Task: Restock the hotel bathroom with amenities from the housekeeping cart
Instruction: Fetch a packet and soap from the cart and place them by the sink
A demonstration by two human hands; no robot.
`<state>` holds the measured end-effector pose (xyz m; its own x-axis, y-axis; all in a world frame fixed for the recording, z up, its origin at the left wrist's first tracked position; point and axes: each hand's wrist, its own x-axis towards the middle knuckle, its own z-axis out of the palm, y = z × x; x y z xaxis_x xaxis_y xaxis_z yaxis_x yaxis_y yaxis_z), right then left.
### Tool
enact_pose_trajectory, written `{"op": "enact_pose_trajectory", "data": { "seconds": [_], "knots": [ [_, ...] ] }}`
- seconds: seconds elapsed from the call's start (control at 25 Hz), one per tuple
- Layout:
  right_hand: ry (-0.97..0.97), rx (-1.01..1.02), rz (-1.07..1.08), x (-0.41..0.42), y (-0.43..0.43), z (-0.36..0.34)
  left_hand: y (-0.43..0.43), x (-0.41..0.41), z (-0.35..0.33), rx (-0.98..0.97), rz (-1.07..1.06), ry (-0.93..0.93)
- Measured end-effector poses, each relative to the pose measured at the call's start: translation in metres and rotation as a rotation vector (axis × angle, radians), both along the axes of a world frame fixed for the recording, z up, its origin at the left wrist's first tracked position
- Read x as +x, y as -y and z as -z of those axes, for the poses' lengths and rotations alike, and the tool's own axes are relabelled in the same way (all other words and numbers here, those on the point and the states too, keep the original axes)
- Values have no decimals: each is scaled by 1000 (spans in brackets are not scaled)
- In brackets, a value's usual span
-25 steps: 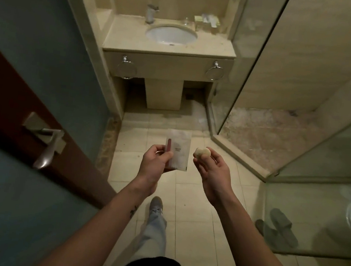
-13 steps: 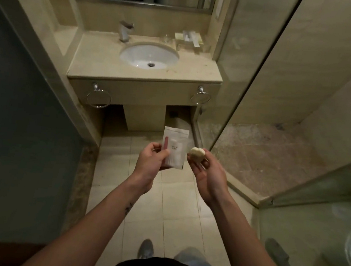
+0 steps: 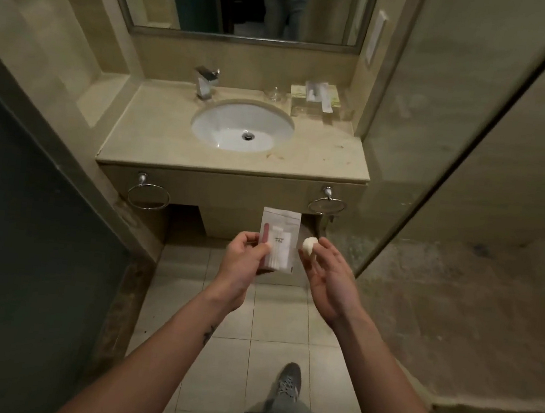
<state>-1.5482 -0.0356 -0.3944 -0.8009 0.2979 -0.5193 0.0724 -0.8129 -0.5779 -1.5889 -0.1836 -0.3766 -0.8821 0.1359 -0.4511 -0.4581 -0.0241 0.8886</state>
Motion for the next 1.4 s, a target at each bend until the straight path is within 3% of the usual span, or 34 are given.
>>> {"op": "enact_pose_trajectory", "data": {
  "seconds": [0.32, 0.76, 1.04, 1.4],
  "knots": [
    [85, 110, -140, -141, -70, -3, -62, -120, -3, -19, -152, 35],
    [68, 124, -197, -340, -57, 16, -57, -324, 32, -12, -141, 84],
    [47, 362, -301, -472, -50, 26, -56, -471, 29, 44, -71, 96],
    [182, 649, -320, -598, -68, 29, -60, -603, 45, -25, -98, 101]
  ]
}}
